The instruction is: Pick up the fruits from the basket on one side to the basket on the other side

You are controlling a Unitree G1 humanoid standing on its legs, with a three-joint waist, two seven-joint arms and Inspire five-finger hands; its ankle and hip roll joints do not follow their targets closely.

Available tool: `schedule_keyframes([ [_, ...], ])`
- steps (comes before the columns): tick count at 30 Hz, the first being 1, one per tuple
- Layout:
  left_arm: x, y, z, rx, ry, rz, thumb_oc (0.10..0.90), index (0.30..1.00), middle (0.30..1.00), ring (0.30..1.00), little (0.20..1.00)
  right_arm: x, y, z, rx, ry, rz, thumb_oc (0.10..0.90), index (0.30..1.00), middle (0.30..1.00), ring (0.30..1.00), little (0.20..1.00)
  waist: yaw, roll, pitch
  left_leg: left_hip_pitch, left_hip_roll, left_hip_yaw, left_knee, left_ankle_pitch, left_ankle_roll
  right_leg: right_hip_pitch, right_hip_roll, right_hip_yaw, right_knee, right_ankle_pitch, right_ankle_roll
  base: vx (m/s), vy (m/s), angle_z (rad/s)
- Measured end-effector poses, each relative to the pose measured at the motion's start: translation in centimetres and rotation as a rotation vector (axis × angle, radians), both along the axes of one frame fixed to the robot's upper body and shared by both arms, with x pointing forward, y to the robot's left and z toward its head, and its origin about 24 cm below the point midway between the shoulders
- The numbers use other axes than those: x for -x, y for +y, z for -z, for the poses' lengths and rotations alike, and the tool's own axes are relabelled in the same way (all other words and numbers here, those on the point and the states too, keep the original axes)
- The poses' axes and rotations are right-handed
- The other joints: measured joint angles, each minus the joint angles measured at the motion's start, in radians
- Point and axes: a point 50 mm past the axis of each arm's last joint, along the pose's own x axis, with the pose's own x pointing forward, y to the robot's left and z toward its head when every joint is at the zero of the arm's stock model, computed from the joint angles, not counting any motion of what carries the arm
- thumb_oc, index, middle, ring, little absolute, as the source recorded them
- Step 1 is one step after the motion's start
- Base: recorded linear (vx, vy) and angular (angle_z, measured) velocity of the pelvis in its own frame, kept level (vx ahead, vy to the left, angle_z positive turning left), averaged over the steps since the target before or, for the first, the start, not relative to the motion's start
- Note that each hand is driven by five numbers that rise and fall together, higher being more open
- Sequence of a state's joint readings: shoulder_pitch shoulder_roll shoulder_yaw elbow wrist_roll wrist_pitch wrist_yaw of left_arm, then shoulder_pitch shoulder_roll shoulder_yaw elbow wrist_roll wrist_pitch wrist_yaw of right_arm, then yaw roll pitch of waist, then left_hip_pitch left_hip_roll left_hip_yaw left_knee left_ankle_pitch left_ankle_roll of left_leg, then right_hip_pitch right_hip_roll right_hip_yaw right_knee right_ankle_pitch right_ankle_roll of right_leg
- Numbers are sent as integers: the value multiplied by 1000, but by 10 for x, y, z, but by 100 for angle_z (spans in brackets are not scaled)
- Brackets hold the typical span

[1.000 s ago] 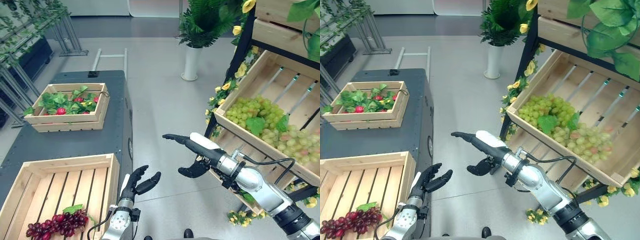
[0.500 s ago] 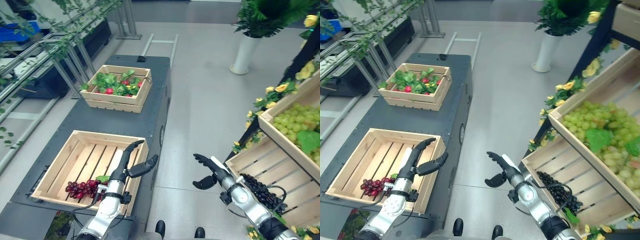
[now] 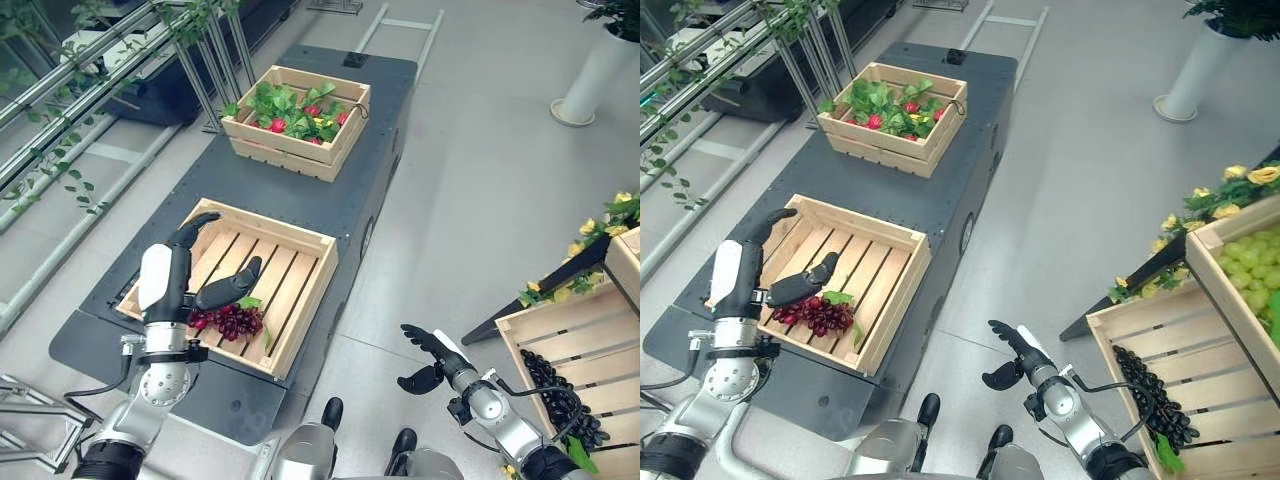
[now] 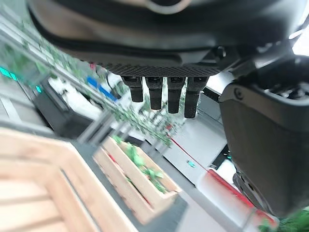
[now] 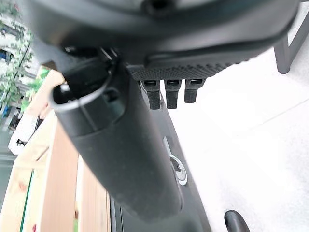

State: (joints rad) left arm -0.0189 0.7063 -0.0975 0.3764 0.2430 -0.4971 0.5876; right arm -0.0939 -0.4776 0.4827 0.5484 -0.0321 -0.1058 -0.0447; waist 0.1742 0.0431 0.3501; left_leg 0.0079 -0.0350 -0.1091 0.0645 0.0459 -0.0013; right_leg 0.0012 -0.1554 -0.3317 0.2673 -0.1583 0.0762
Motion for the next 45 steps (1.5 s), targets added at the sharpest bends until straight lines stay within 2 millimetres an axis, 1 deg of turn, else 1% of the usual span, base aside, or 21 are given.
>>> schedule_keyframes([
  [2,-5,7,-7,-61,-11,-11,800,900,900,900,900,-5,1,-4,2,-16,-6,800,900,900,900,900,9,-13,20,-36,-17,1,51,-17,3,-43,-26,3,71,-31,1,-82,62,9],
  [3,-11,13,-15,-100,-25,-23,800,900,900,900,900,-12,3,-8,1,-40,-11,800,900,900,900,900,10,-16,47,-63,-21,2,87,-26,2,-63,-32,2,102,-40,-1,-96,73,12],
  [4,-15,16,-20,-124,-35,-30,800,900,900,900,900,-17,4,-12,5,-56,-18,800,900,900,900,900,11,-19,56,-90,-23,10,115,-33,2,-83,-38,1,122,-47,-3,-133,102,12],
  [5,-21,23,-30,-164,-51,-50,800,900,900,900,900,-26,7,-20,7,-88,-27,800,900,900,900,900,12,-21,85,-123,-26,12,159,-47,0,-113,-46,2,160,-58,-9,-152,110,5],
  [6,-24,27,-34,-177,-61,-64,800,900,900,900,900,-31,8,-24,7,-106,-32,800,900,900,900,900,12,-20,102,-139,-27,13,183,-54,-2,-126,-49,3,178,-61,-12,-151,122,2],
  [8,-34,39,-49,-230,-86,-108,800,900,900,900,900,-48,12,-40,24,-165,-63,800,900,900,900,900,8,-20,151,-220,-21,48,291,-91,-2,-192,-62,7,265,-90,-22,-132,106,1],
  [9,-39,42,-54,-245,-91,-129,800,900,900,900,900,-52,12,-44,30,-179,-69,800,900,900,900,900,10,-21,158,-267,-18,56,344,-108,-4,-229,-62,13,302,-101,-27,-112,77,5],
  [10,-42,43,-58,-255,-92,-134,800,900,900,900,900,-54,12,-45,32,-184,-72,800,900,900,900,900,9,-21,158,-293,-16,57,369,-118,-4,-248,-62,13,321,-108,-27,-91,60,6],
  [11,-47,44,-65,-276,-100,-145,800,900,900,900,900,-56,13,-47,34,-190,-74,800,900,900,900,900,9,-24,169,-329,-14,57,419,-135,-5,-276,-66,16,360,-122,-33,-90,88,7],
  [13,-51,45,-73,-332,-103,-136,800,900,900,900,900,-56,13,-47,35,-191,-77,800,900,900,900,900,9,-35,180,-361,-13,60,472,-158,-5,-302,-74,16,409,-142,-38,-57,88,6],
  [15,-58,42,-87,-465,-101,-107,800,900,900,900,900,-58,8,-50,51,-197,-77,800,900,900,900,900,6,-45,183,-425,-11,60,548,-183,-5,-352,-80,19,471,-167,-44,-21,86,11],
  [17,-62,40,-94,-534,-98,-97,800,900,900,900,900,-60,3,-54,71,-208,-76,800,900,900,900,900,5,-47,184,-473,-8,61,589,-192,-6,-395,-82,21,503,-175,-42,-44,113,4],
  [18,-66,39,-100,-604,-89,-90,800,900,900,900,900,-63,0,-58,83,-219,-76,800,900,900,900,900,3,-52,185,-511,-7,63,618,-196,-5,-430,-86,22,531,-181,-47,-43,104,2],
  [20,-69,40,-106,-663,-84,-96,800,900,900,900,900,-68,-2,-64,92,-237,-78,800,900,900,900,900,-2,-60,185,-559,-4,66,650,-202,-4,-477,-89,25,562,-184,-53,-24,118,-3],
  [23,-76,45,-112,-724,-51,-131,800,900,900,900,900,-77,0,-75,93,-274,-90,800,900,900,900,900,-31,-72,184,-632,6,72,704,-210,-2,-540,-90,30,609,-194,-59,-18,94,7],
  [25,-77,48,-113,-741,-25,-151,800,900,900,900,900,-81,1,-81,94,-296,-98,800,900,900,900,900,-41,-79,184,-668,10,73,723,-210,-2,-576,-88,34,627,-195,-61,-13,65,-3],
  [28,-80,50,-110,-773,30,-154,800,900,900,900,900,-82,-1,-82,102,-298,-97,800,900,900,900,900,-47,-84,185,-702,12,73,736,-210,-3,-609,-86,36,638,-195,-62,-4,52,-1],
  [31,-82,55,-104,-856,137,-169,800,900,900,900,900,-82,-3,-82,106,-296,-101,800,900,900,900,900,-49,-87,185,-732,14,73,744,-210,-3,-637,-85,36,645,-197,-65,4,10,1],
  [35,-81,60,-97,-872,239,-156,800,900,900,900,900,-83,-2,-82,110,-296,-115,800,900,900,900,900,-46,-91,185,-741,14,67,746,-210,-2,-641,-85,27,644,-201,-72,20,-1,4],
  [39,-79,63,-107,-903,272,-132,800,900,900,900,900,-88,1,-88,112,-316,-136,800,900,900,900,900,-48,-100,184,-751,14,61,745,-211,-4,-648,-85,19,644,-204,-74,12,6,2],
  [45,-81,63,-116,-938,313,-106,800,900,900,900,900,-91,2,-93,114,-328,-144,800,900,900,900,900,-48,-100,184,-765,12,60,741,-211,-4,-661,-87,17,643,-205,-74,0,0,0],
])
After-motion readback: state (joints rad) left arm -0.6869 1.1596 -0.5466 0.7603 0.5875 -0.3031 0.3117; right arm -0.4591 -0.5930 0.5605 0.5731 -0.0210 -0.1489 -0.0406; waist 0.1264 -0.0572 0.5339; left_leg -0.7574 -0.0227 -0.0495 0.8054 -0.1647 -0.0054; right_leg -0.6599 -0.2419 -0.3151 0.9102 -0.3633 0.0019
